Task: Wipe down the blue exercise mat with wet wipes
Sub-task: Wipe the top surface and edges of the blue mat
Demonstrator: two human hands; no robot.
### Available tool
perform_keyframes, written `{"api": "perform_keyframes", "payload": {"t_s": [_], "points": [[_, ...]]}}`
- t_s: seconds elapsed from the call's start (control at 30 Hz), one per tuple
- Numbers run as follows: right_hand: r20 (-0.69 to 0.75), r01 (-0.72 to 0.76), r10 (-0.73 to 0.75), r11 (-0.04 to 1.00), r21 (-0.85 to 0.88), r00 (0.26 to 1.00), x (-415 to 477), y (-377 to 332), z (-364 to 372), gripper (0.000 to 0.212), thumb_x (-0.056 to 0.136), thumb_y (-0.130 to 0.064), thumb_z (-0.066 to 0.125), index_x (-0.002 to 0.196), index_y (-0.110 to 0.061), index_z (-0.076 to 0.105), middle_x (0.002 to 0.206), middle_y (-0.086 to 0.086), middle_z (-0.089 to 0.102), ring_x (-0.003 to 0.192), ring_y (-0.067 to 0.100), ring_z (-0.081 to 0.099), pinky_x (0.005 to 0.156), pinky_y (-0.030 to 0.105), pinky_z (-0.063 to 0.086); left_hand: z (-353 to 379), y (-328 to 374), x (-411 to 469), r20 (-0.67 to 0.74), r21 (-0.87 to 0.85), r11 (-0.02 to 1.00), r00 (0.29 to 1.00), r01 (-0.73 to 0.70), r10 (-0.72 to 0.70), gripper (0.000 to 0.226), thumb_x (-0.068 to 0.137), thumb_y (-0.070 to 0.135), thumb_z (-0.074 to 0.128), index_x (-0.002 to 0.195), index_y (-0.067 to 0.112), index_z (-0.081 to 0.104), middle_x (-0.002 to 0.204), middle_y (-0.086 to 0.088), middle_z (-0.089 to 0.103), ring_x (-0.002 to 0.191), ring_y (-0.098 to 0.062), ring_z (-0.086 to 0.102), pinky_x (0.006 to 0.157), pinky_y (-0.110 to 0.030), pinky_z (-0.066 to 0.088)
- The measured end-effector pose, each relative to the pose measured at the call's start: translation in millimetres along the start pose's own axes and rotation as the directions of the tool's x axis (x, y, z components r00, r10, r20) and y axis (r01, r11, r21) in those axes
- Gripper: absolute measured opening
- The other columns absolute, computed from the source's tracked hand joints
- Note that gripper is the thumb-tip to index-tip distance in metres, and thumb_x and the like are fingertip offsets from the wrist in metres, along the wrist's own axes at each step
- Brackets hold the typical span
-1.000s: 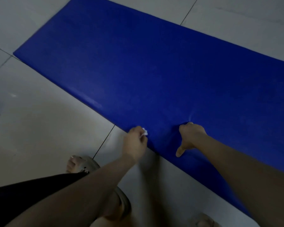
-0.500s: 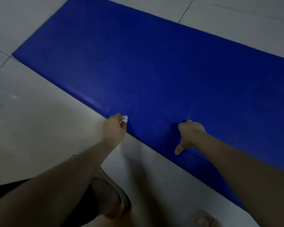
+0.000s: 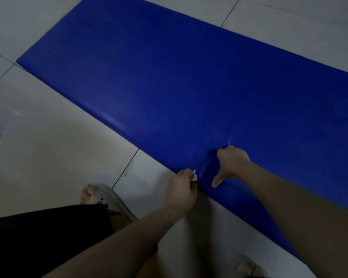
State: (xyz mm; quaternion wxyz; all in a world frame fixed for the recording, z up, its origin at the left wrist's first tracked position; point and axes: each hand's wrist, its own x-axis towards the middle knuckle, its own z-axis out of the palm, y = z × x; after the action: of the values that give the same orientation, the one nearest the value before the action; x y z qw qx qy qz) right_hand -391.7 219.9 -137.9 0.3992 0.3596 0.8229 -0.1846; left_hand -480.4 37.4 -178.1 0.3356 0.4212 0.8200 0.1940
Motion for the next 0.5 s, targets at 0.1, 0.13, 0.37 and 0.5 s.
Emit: {"api": "perform_keyframes", "payload": {"t_s": [0.1, 0.13, 0.37, 0.5], "points": [[-0.003, -0.004, 0.004, 1.0, 0.0, 1.0, 1, 0, 0, 0.095, 0.051, -0.07, 0.087, 0.12, -0.017, 0.049, 0.113, 0.005, 0.047, 0.096, 0.021, 0.055, 0.078, 0.034, 0.053, -2, 10, 2, 0.07, 0.086, 0.992, 0.994, -0.091, 0.085, 0.01, 0.102, 0.023, 0.05, 0.095, 0.021, 0.058, 0.095, 0.003, 0.06, 0.082, -0.01, 0.056, 0.074, -0.027, 0.048], [-0.005, -0.003, 0.003, 1.0, 0.0, 1.0, 1, 1, 1, 0.095, 0.052, -0.07, 0.087, 0.12, -0.017, 0.05, 0.114, 0.005, 0.047, 0.096, 0.021, 0.055, 0.078, 0.034, 0.053, -9, 9, 8, 0.054, 0.107, 0.989, 0.994, -0.103, 0.098, 0.016, 0.103, 0.026, 0.049, 0.091, 0.019, 0.057, 0.092, 0.001, 0.061, 0.08, -0.013, 0.057, 0.072, -0.031, 0.048], [-0.021, 0.003, -0.003, 1.0, 0.004, 1.0, 1, 4, 5, 0.098, 0.051, -0.07, 0.088, 0.123, -0.016, 0.049, 0.117, 0.006, 0.048, 0.096, 0.021, 0.054, 0.078, 0.034, 0.054, -78, -43, 61, -0.267, 0.109, 0.984, 0.958, 0.14, -0.107, 0.033, 0.105, 0.029, 0.051, 0.08, 0.009, 0.054, 0.072, 0.001, 0.056, 0.062, -0.014, 0.054, 0.052, -0.024, 0.036], [-0.033, 0.003, -0.003, 1.0, 0.011, 0.999, -1, 5, 8, 0.107, 0.054, -0.069, 0.087, 0.135, -0.017, 0.043, 0.127, 0.007, 0.044, 0.097, 0.021, 0.052, 0.075, 0.034, 0.052, -47, -18, 54, -0.186, 0.104, 0.984, 0.974, 0.147, -0.126, 0.019, 0.1, 0.015, 0.055, 0.082, 0.009, 0.052, 0.077, -0.003, 0.057, 0.072, -0.021, 0.06, 0.055, -0.021, 0.039]]}}
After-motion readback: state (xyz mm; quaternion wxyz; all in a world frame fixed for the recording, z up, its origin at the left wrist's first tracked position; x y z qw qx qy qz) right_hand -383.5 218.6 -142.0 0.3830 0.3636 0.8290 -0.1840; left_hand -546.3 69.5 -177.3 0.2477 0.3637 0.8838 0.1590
